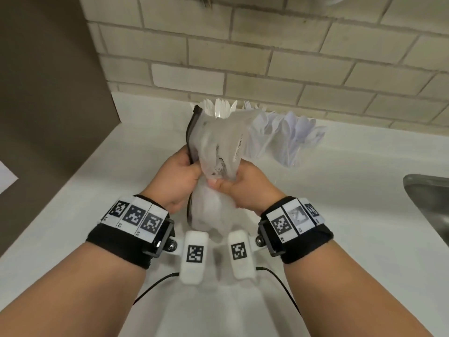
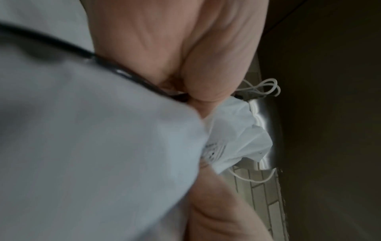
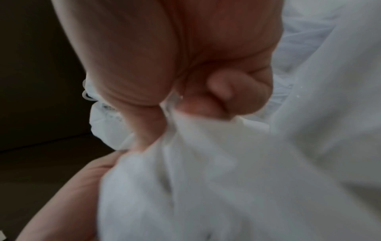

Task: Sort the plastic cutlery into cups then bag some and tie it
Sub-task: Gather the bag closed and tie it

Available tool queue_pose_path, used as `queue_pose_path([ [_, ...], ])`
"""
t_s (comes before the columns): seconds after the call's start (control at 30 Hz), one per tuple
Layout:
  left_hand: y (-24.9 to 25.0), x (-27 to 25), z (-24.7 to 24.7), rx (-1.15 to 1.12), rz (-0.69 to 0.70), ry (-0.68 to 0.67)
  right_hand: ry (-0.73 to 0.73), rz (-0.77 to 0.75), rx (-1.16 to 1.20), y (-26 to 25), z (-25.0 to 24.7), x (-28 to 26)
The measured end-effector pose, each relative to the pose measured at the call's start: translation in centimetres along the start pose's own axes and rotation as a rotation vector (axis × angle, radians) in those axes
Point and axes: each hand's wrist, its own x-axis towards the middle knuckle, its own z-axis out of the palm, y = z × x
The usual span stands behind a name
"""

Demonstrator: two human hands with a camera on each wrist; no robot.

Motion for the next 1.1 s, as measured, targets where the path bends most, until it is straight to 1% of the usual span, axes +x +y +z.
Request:
queue_pose_path([
  [0.03, -0.1, 0.0, -0.3, 0.029, 0.008, 0.035, 0.032, 0.026, -0.038, 0.1, -0.2, 0.2],
  [0.1, 0.0, -0.3, -1.1, 0.061, 0.002, 0.098, 0.099, 0.116, -0.035, 0.4, -0.7, 0.3],
  [0.17, 0.4, -1.0, -1.6, 0.094, -0.015, 0.113, 0.149, 0.186, 0.024, 0.7, -0.8, 0.3],
  [0.2, 0.6, -1.4, -1.6, 0.119, -0.033, 0.094, 0.179, 0.199, 0.042, 0.7, -0.7, 0.2],
  [0.27, 1.1, -2.1, -1.2, 0.129, -0.12, -0.026, 0.209, 0.179, 0.022, 0.5, -0.4, 0.0],
  [0.3, 1.4, -2.4, -0.9, 0.09, -0.178, -0.098, 0.191, 0.156, -0.021, 0.3, -0.2, -0.1],
  [0.33, 1.6, -2.6, -0.6, 0.036, -0.232, -0.137, 0.155, 0.125, -0.066, 0.2, 0.0, -0.3],
  [0.4, 1.8, -2.6, -0.3, -0.077, -0.292, -0.118, 0.079, 0.047, -0.105, -0.1, 0.2, -0.7],
  [0.43, 1.8, -2.5, -0.3, -0.118, -0.279, -0.084, 0.056, 0.022, -0.095, -0.1, 0.3, -0.8],
  [0.47, 1.6, -2.3, -0.3, -0.152, -0.237, -0.037, 0.053, 0.002, -0.067, -0.2, 0.3, -0.9],
  [0.53, 1.1, -2.2, -0.3, -0.208, -0.137, 0.095, 0.113, 0.019, 0.015, -0.2, 0.3, -1.0],
  [0.6, 0.5, -2.3, -0.2, -0.196, -0.072, 0.198, 0.162, 0.132, 0.146, -0.6, 0.3, -1.2],
  [0.63, 0.1, -2.4, -0.2, -0.159, -0.049, 0.209, 0.136, 0.196, 0.257, -0.8, 0.4, -1.3],
  [0.7, -0.4, -2.7, 0.1, -0.08, -0.005, 0.168, 0.045, 0.286, 0.526, -0.8, 0.3, -1.4],
  [0.73, -0.6, -2.8, 0.2, -0.062, 0.015, 0.148, 0.047, 0.3, 0.622, -0.9, 0.4, -1.3],
  [0.8, -0.6, -2.9, 0.3, -0.085, 0.034, 0.151, 0.118, 0.312, 0.756, -0.9, 0.5, -1.1],
  [0.87, -0.6, -2.9, 0.2, -0.184, -0.016, 0.144, 0.163, 0.303, 0.875, -0.6, 0.6, -0.8],
  [0.9, -0.4, -3.0, 0.1, -0.268, -0.077, 0.091, 0.149, 0.286, 0.911, -0.5, 0.6, -0.8],
  [0.97, 0.0, -3.2, -0.2, -0.416, -0.229, -0.066, 0.076, 0.248, 0.917, -0.1, 0.4, -0.9],
  [1.0, 0.1, -3.4, -0.3, -0.435, -0.278, -0.128, 0.042, 0.233, 0.891, -0.1, 0.4, -1.1],
  [1.03, -0.1, -3.5, -0.4, -0.419, -0.287, -0.153, 0.022, 0.216, 0.835, 0.0, 0.4, -1.2],
  [1.07, -0.2, -3.3, -0.5, -0.37, -0.259, -0.141, 0.024, 0.182, 0.718, -0.1, 0.5, -1.3],
  [1.1, -0.3, -3.2, -0.5, -0.306, -0.221, -0.1, 0.051, 0.122, 0.536, 0.0, 0.5, -1.3],
])
